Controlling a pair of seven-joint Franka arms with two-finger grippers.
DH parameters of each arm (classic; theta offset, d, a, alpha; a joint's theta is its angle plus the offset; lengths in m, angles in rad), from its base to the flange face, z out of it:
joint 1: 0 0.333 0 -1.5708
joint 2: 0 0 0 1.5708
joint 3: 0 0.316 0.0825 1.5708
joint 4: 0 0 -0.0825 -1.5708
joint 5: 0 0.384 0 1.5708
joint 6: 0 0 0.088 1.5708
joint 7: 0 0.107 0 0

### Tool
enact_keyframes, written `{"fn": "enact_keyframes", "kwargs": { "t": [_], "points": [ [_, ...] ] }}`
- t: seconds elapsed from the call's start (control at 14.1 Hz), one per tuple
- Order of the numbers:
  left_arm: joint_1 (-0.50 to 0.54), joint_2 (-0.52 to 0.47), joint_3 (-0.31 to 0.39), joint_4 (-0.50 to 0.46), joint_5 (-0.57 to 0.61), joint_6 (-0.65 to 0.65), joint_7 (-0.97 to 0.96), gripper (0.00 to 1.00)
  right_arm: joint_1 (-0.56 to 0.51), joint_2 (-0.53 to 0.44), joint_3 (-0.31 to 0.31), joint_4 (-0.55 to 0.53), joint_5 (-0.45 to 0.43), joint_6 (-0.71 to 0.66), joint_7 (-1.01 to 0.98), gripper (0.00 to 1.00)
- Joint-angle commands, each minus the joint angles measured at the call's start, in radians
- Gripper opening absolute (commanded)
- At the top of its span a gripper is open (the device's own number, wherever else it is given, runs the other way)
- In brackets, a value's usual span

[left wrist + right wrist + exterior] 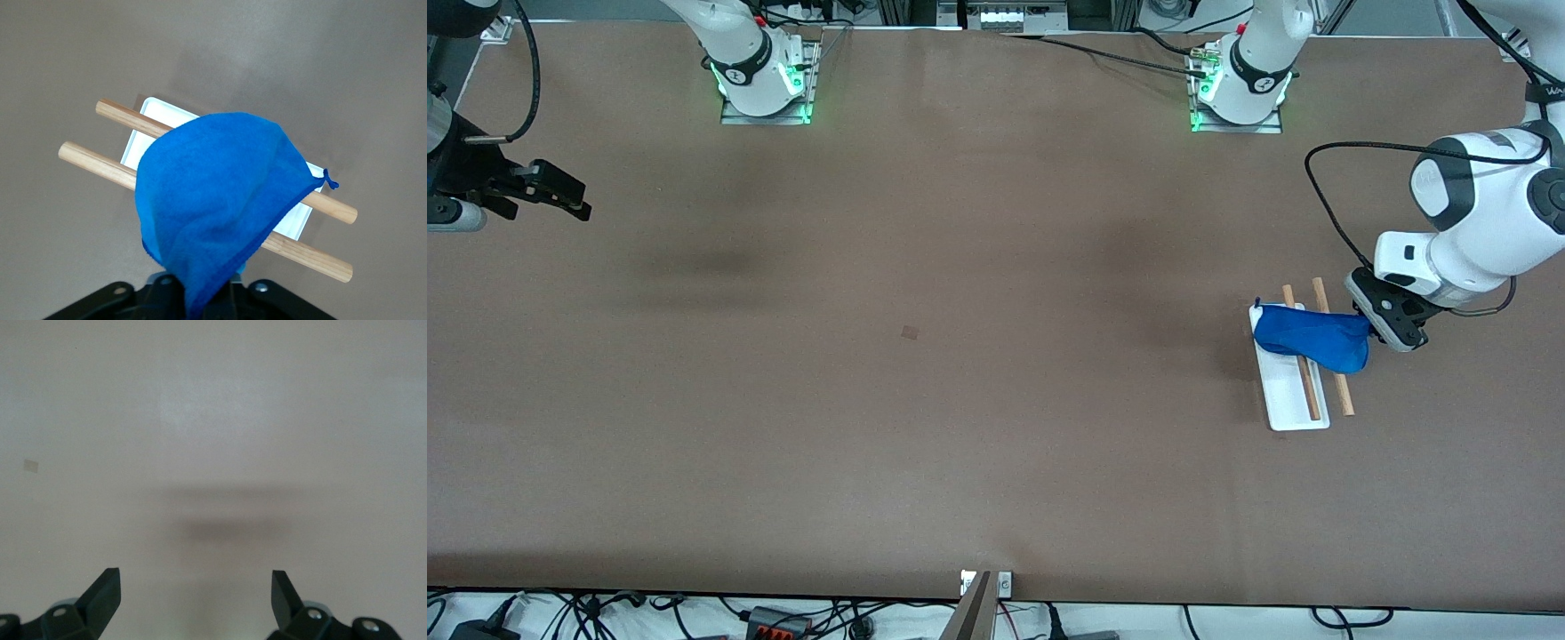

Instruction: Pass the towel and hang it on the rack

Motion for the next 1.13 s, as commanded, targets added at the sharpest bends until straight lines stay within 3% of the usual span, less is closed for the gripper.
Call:
{"fn": "enact_keyframes", "kwargs": {
  "t": [0.0,0.07,0.14,0.21,0.64,1.06],
  "points": [
    [0.011,-0.026,0.001,-0.027,-0.021,0.012,0.035,0.52,-0.004,0.002,0.009,0.017,-0.008,-0.012,0.014,1.00],
    [0.014,-0.025,0.001,-0.027,-0.023,0.012,0.036,0.58,-0.006,0.002,0.009,0.017,-0.008,-0.012,0.014,1.00],
    [0.018,-0.026,0.001,-0.027,-0.021,0.007,0.038,0.72,-0.004,0.002,0.009,0.017,-0.008,-0.012,0.014,1.00],
    [0.026,-0.028,0.001,-0.027,-0.023,0.003,0.039,1.00,-0.006,0.002,0.009,0.017,-0.008,-0.012,0.014,1.00],
    [0.041,-0.080,0.002,-0.024,-0.023,-0.103,0.055,1.00,-0.004,0.001,0.009,0.017,-0.009,-0.012,0.014,1.00],
    [0.041,-0.152,0.002,0.004,-0.023,-0.264,-0.132,1.00,-0.003,0.001,0.009,0.017,-0.009,-0.006,0.014,1.00]
  ]
}}
